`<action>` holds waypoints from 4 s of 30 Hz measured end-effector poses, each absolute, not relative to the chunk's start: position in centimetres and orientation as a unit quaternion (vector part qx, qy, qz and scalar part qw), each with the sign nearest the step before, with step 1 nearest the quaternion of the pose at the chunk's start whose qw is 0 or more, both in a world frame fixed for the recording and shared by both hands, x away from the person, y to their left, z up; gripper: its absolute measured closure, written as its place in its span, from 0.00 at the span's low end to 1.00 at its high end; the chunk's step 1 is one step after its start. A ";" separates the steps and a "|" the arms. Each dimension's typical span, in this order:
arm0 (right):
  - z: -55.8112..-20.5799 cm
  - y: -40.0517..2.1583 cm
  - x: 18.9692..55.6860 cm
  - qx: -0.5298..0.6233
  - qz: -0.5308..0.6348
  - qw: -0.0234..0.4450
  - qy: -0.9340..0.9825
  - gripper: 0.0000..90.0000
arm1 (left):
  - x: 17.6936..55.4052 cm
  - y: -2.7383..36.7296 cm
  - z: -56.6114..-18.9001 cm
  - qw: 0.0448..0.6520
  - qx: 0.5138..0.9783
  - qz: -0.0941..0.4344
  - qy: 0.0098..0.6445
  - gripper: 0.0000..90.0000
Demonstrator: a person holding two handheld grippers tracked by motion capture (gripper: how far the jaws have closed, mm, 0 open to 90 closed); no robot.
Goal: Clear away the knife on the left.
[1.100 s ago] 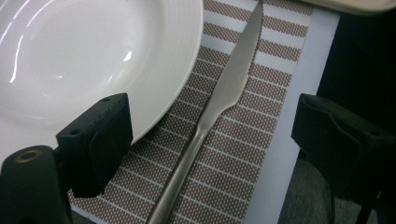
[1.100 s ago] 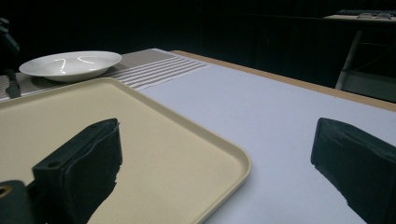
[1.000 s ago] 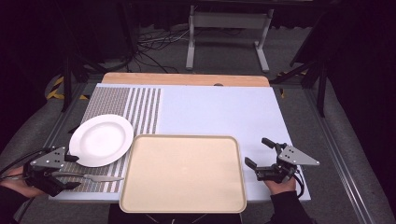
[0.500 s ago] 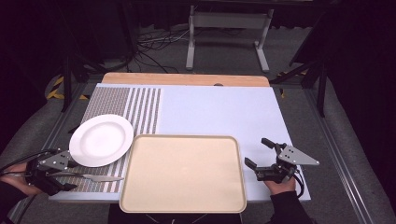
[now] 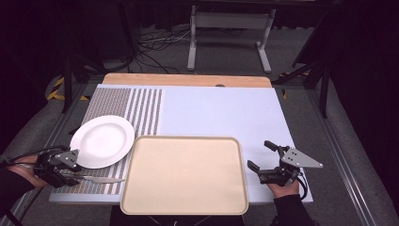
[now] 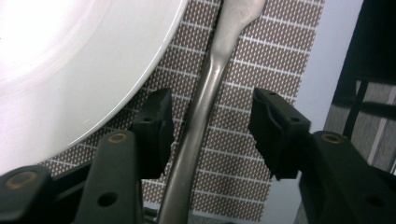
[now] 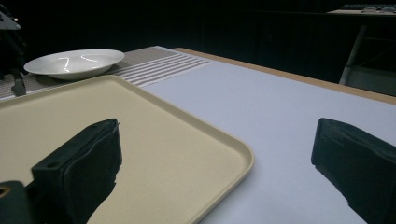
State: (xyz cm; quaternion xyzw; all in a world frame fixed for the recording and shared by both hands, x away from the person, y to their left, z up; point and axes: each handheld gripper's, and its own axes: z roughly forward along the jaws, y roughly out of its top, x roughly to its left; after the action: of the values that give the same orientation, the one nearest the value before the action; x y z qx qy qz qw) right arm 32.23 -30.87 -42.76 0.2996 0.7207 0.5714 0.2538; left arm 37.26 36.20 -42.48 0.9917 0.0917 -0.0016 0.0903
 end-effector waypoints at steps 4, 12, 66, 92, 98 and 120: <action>-42.8 -30.9 32.2 0.302 0.571 0.253 0.720 0.03 | 37.5 35.5 -42.4 0.052 0.996 0.000 0.079 0.59; -42.9 -31.0 32.3 0.303 0.572 0.248 0.721 0.03 | 37.6 34.8 -42.4 0.037 0.999 0.011 0.032 0.81; -43.2 -31.4 32.4 0.316 0.584 0.233 0.710 0.03 | 36.9 35.3 -40.0 0.087 0.996 0.021 0.001 0.89; -43.1 -31.6 32.5 0.318 0.586 0.234 0.707 0.03 | 39.1 34.9 -35.2 0.209 0.956 0.037 0.203 0.89; -43.1 -31.7 32.5 0.318 0.588 0.234 0.706 0.03 | 39.5 34.7 -35.0 0.226 0.944 0.030 0.240 0.89; -42.8 -32.0 32.2 0.324 0.591 0.243 0.697 0.03 | 39.2 29.8 -34.0 0.284 0.911 0.013 0.298 0.89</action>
State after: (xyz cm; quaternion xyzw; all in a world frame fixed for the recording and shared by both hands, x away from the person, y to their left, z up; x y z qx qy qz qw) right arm 32.21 -31.97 -42.82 0.3241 0.6974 0.5911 0.2433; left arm 39.22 29.82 -34.03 0.9114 0.2976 0.0129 0.2838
